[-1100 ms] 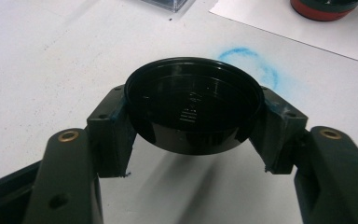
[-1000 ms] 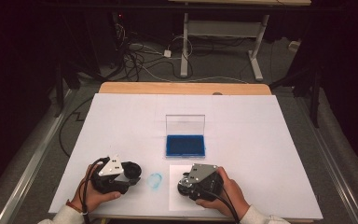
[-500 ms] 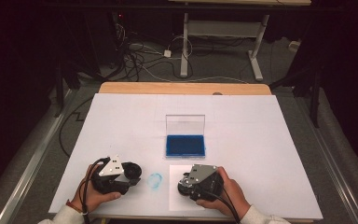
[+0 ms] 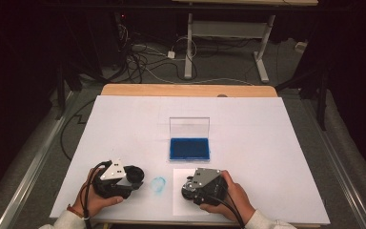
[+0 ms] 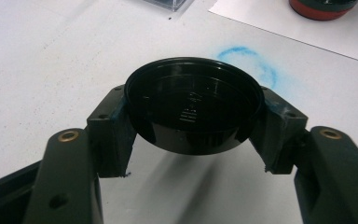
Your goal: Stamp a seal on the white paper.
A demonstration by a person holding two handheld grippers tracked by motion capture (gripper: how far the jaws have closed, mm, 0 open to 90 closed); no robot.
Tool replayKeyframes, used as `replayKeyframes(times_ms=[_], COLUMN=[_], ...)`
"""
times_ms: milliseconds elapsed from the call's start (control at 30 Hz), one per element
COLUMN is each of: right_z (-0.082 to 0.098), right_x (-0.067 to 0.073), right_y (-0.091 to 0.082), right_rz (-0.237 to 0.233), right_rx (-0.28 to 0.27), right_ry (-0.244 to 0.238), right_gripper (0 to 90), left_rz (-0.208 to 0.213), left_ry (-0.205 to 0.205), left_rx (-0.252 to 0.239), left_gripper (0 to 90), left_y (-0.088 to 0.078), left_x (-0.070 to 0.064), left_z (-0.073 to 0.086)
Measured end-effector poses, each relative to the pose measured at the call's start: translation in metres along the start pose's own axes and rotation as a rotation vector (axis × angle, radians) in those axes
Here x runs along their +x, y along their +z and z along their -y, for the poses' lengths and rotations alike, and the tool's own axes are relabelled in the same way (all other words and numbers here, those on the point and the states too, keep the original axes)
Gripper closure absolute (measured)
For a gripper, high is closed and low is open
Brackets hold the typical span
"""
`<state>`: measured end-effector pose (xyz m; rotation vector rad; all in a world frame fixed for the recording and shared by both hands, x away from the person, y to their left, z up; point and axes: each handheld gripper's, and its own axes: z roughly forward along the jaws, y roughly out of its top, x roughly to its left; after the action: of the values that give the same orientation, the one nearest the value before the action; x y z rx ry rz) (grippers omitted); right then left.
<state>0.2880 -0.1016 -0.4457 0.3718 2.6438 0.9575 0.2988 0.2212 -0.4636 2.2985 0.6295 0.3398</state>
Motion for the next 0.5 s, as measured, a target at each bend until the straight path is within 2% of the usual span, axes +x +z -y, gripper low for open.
replayKeyframes(times_ms=[233, 500], right_z=[-0.0002, -0.0002], right_x=[0.0003, 0.0003], right_y=[-0.0001, 0.0002], right_rz=[0.004, -0.001], right_rx=[0.004, 0.005], right_ry=[-0.007, 0.01], right_gripper=[57.3, 57.3], left_rz=[0.004, 0.006], left_ry=[0.003, -0.007], left_rx=[0.004, 0.0], left_gripper=[36.9, 36.9], left_y=[0.0015, 0.0013], left_x=[-0.0006, 0.0001], left_z=[-0.0006, -0.0001])
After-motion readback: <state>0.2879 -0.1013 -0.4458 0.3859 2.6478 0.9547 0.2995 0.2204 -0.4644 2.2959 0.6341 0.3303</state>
